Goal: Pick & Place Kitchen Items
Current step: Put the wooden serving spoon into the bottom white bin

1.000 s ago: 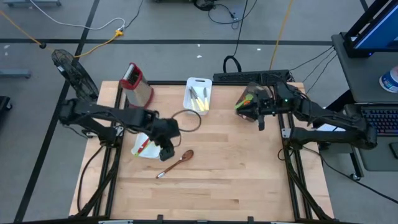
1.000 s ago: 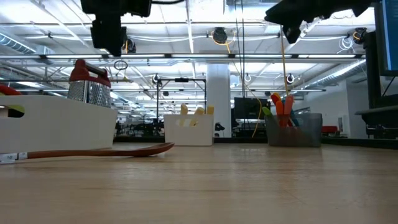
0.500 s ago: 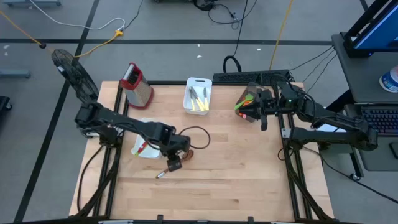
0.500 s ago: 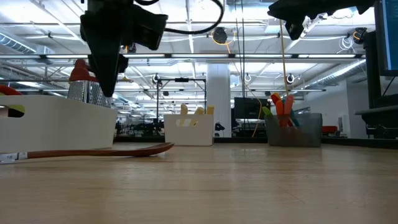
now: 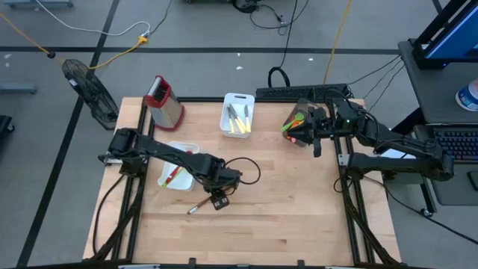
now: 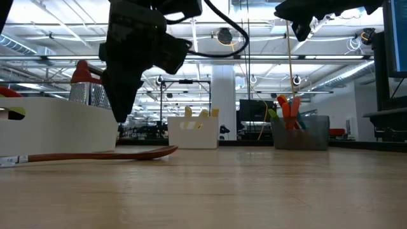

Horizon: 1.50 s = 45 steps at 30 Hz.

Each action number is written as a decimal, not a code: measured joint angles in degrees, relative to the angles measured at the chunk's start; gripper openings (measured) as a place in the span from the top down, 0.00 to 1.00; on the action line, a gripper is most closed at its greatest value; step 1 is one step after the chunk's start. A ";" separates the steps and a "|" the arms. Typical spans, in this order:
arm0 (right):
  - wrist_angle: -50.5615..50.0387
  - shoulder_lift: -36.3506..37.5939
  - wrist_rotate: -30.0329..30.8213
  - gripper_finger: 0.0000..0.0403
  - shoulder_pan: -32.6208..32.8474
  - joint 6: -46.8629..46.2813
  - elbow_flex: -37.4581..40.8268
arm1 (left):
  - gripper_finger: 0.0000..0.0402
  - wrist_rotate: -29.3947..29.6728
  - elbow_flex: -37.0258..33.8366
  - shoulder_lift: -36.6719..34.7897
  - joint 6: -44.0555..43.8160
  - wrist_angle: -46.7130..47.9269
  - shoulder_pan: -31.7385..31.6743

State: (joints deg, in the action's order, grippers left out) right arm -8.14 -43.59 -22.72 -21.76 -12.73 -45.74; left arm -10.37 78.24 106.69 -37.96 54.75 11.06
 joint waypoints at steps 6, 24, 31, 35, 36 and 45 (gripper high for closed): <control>-0.06 0.00 0.00 0.88 0.00 -0.02 -0.02 | 0.48 -1.60 0.00 1.91 -1.57 -0.37 -1.27; -0.28 -0.02 -0.04 0.88 0.00 -1.53 -0.04 | 0.48 -2.45 0.02 8.93 -1.56 4.19 -1.52; -0.26 -0.02 0.04 0.88 0.00 -1.40 -0.04 | 0.49 -2.93 0.34 11.24 0.59 4.03 1.20; 0.08 -0.02 0.11 0.88 0.00 -1.38 -0.05 | 0.57 -2.08 0.31 12.20 1.10 4.06 1.83; 0.14 -0.02 0.11 0.88 0.00 -1.38 -0.07 | 0.60 -1.93 0.29 12.24 1.66 4.08 1.83; 0.14 -0.04 0.15 0.88 0.00 -1.51 -0.07 | 0.96 -1.34 0.13 12.35 2.95 2.75 1.83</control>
State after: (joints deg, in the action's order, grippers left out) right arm -8.01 -43.63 -22.57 -21.76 -14.24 -45.80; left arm -11.70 78.37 119.04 -35.01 57.50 12.88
